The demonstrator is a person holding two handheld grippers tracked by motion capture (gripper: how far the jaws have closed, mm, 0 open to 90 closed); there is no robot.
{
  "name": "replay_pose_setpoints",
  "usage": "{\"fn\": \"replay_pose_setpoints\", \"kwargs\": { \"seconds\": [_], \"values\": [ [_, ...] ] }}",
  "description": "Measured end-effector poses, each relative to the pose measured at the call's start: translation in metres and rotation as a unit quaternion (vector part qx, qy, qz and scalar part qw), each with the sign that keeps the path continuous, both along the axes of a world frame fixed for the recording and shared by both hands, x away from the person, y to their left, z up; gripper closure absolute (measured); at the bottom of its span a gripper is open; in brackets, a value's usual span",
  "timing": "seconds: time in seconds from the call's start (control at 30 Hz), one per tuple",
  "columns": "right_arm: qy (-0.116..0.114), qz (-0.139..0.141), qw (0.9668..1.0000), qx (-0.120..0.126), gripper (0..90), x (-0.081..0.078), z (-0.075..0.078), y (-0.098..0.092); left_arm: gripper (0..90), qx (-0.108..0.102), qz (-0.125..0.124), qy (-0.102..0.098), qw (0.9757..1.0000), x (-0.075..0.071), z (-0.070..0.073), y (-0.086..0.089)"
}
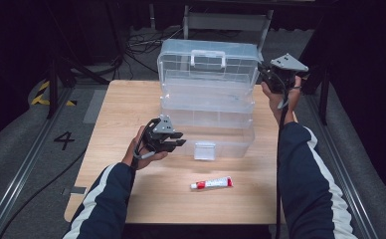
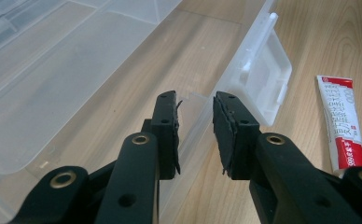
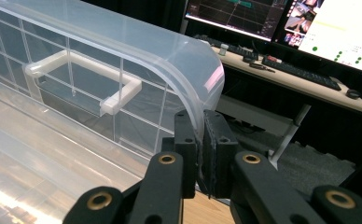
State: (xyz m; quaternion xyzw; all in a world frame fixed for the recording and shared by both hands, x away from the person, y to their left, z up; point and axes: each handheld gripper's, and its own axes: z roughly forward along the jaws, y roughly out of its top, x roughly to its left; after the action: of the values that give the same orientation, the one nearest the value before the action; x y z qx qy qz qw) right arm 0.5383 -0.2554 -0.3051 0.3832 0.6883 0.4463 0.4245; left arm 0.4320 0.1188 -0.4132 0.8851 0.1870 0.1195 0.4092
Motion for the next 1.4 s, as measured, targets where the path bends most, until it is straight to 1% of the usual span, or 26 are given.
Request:
{"fn": "replay_pose_setpoints", "kwargs": {
  "seconds": [0.13, 0.27, 0.3, 0.37, 0.5, 0.57, 0.67, 0.73, 0.8, 0.87, 1.03, 1.07, 1.13, 1.27, 1.3, 1.4],
  "values": [
    [0.008, 0.001, 1.0, 0.002, 85.7, 0.005, 0.001, -0.001, 71.8, -0.01, 0.0, 0.005, 0.9999, 0.0, -0.001, 0.002],
    [0.021, 0.005, 0.9998, 0.001, 85.7, 0.01, 0.005, -0.002, 72.2, -0.007, 0.0, 0.004, 1.0, 0.0, 0.0, 0.002],
    [0.023, 0.005, 0.9997, 0.003, 85.7, 0.012, 0.005, -0.002, 72.3, -0.012, 0.001, 0.006, 0.9999, 0.001, -0.001, 0.002],
    [0.025, 0.004, 0.9997, 0.004, 85.6, 0.015, 0.005, -0.002, 72.4, -0.014, 0.001, 0.008, 0.9999, 0.001, -0.001, 0.002],
    [0.029, 0.003, 0.9995, 0.011, 85.6, 0.019, 0.005, -0.002, 72.4, -0.015, 0.003, 0.009, 0.9998, 0.0, -0.001, 0.002],
    [0.032, 0.003, 0.9993, 0.018, 85.7, 0.022, 0.005, -0.003, 72.4, -0.014, 0.002, 0.009, 0.9999, 0.001, -0.001, 0.003],
    [0.035, 0.002, 0.9992, 0.02, 85.8, 0.024, 0.005, -0.003, 72.4, -0.014, 0.004, 0.009, 0.9999, 0.0, 0.0, 0.002],
    [0.037, 0.003, 0.9991, 0.02, 85.8, 0.025, 0.006, -0.003, 73.0, -0.008, 0.002, 0.003, 1.0, 0.0, 0.001, 0.003],
    [0.04, 0.004, 0.999, 0.02, 85.8, 0.027, 0.006, -0.003, 73.7, -0.014, 0.003, 0.005, 0.9999, 0.0, 0.001, 0.004],
    [0.042, 0.004, 0.9989, 0.02, 85.7, 0.028, 0.007, -0.003, 74.2, -0.015, 0.002, 0.008, 0.9999, 0.0, 0.001, 0.005],
    [0.045, 0.003, 0.9989, 0.015, 85.5, 0.034, 0.007, -0.003, 74.9, -0.034, 0.003, 0.02, 0.9992, 0.002, -0.001, 0.008],
    [0.049, 0.004, 0.9986, 0.019, 85.6, 0.036, 0.007, -0.003, 74.9, -0.033, 0.003, 0.02, 0.9993, 0.002, -0.001, 0.008],
    [0.054, 0.003, 0.9984, 0.014, 85.3, 0.04, 0.008, -0.002, 74.8, -0.03, 0.003, 0.017, 0.9994, 0.002, 0.0, 0.007],
    [0.056, 0.001, 0.9983, 0.013, 85.3, 0.043, 0.009, -0.002, 74.6, -0.026, 0.004, 0.015, 0.9995, 0.001, 0.0, 0.006],
    [0.057, 0.0, 0.9982, 0.016, 85.3, 0.044, 0.008, -0.001, 74.5, -0.024, 0.005, 0.015, 0.9996, 0.001, 0.0, 0.006],
    [0.056, -0.001, 0.9983, 0.018, 85.3, 0.046, 0.007, -0.001, 74.3, -0.022, 0.007, 0.014, 0.9996, 0.0, 0.0, 0.006]
  ]
}}
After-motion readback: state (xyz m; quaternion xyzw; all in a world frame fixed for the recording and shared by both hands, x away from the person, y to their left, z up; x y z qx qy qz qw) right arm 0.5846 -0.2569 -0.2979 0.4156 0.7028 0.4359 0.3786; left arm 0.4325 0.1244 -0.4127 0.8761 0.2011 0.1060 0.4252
